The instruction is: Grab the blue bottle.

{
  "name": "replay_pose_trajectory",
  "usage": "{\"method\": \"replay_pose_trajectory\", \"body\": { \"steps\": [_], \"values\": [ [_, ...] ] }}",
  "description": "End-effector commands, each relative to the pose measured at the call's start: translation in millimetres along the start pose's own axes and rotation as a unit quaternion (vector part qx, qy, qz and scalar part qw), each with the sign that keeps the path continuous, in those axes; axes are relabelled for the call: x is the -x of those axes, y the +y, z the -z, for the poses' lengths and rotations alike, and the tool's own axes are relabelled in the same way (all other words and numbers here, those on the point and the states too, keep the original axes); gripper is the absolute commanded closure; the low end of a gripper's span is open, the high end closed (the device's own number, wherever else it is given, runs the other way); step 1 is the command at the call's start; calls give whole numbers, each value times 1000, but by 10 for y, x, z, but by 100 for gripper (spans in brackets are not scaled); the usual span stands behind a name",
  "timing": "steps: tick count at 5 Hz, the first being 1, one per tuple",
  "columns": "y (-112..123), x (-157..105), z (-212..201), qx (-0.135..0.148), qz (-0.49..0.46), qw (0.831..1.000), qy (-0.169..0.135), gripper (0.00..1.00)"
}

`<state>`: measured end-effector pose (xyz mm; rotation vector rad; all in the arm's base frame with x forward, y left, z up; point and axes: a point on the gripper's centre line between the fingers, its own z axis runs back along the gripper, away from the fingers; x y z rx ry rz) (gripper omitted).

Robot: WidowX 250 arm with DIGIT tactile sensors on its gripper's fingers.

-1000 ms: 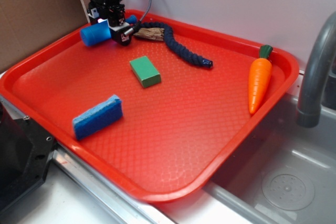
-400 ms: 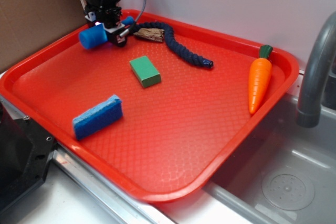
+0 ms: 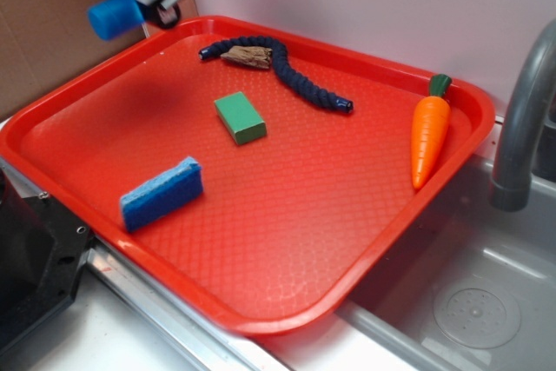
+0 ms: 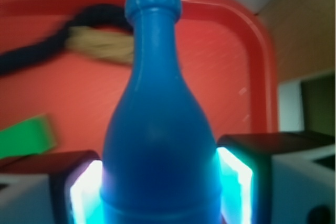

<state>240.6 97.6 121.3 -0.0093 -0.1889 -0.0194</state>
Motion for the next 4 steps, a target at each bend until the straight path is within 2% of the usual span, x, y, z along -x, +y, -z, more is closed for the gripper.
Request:
{"method": "replay_pose_trajectory", "body": {
  "steps": [1, 2, 3, 4],
  "values": [
    [-590, 190, -1131, 44, 32, 998, -30, 100],
    [-780, 153, -1361, 43, 30, 999, 3, 100],
    [-853, 164, -1357, 44, 27, 998, 28, 100],
    [-876, 165, -1311, 35, 21, 998, 37, 100]
  ]
}}
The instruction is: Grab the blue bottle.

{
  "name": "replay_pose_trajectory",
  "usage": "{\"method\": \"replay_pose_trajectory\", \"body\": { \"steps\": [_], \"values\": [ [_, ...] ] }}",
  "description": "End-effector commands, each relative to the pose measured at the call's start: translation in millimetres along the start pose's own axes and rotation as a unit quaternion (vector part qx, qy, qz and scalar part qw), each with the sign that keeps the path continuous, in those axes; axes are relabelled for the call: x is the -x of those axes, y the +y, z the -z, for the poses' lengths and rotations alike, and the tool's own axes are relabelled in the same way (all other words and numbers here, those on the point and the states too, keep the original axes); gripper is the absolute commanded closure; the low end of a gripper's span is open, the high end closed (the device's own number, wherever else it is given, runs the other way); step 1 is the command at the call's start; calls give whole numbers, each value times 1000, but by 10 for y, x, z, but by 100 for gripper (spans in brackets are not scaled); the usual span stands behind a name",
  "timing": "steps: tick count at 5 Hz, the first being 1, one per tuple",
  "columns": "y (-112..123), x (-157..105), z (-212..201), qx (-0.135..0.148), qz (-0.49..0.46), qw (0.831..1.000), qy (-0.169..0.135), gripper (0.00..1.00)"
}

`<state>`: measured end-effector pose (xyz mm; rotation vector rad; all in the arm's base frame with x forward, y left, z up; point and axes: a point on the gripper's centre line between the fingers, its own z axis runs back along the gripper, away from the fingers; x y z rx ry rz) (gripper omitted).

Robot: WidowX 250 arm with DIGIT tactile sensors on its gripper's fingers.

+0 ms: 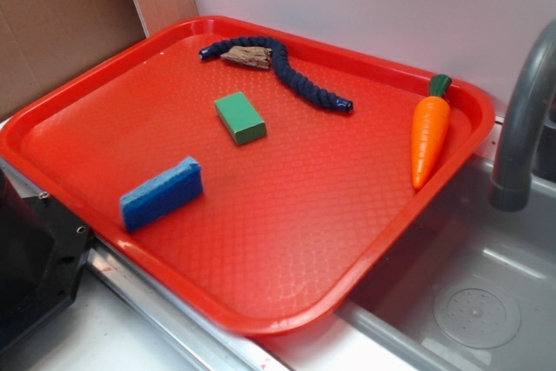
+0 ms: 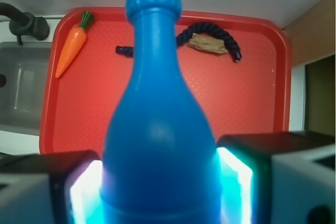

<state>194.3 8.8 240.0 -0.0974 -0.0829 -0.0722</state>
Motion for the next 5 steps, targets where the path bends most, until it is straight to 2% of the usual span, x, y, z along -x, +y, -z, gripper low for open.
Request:
{"method": "replay_pose_trajectory", "body": {
  "steps": [1, 5],
  "values": [
    [14, -40, -36, -23, -12, 1000, -2, 100],
    [70, -80, 80, -28, -35, 999, 18, 100]
  ]
}}
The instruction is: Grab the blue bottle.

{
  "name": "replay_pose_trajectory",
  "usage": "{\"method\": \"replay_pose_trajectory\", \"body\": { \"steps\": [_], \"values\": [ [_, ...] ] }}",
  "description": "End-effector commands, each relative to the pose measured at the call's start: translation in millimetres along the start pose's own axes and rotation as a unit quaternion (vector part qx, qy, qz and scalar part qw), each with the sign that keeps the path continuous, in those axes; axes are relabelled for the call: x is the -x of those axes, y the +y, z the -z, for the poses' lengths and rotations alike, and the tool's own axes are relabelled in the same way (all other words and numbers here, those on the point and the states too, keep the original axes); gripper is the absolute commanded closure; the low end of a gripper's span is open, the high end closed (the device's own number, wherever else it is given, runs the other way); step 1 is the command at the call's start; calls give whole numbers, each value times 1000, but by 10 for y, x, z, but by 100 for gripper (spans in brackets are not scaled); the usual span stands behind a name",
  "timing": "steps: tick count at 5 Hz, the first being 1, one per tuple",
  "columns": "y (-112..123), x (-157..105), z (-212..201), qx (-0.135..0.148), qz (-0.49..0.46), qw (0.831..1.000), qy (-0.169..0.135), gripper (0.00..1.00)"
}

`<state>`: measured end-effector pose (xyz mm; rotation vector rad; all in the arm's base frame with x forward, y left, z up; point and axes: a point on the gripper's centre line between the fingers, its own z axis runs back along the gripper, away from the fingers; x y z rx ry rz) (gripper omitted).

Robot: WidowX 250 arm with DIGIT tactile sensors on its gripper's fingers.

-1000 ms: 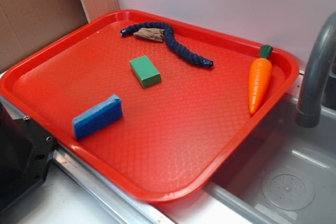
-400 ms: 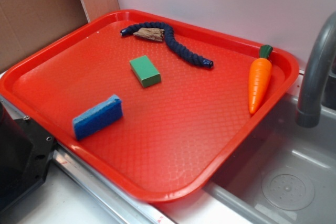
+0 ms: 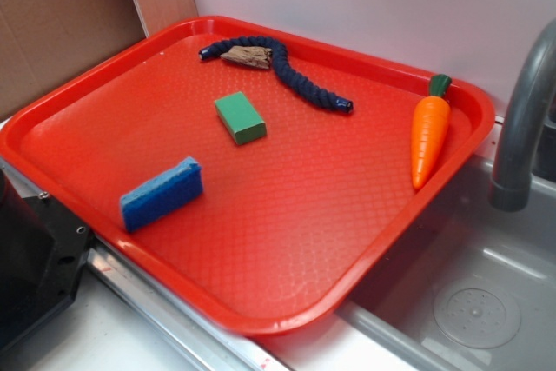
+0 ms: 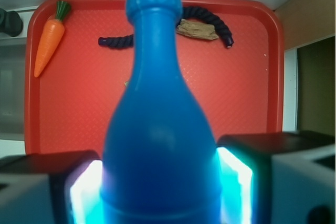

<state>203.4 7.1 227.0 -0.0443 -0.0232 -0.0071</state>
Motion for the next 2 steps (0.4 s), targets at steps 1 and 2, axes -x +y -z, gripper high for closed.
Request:
{"method": "replay_pose_trajectory", "body": {
  "steps": [1, 2],
  "values": [
    [67, 5, -55, -1, 0, 1000, -14, 100],
    [67, 11, -43, -2, 3, 1000, -10, 100]
  ]
}}
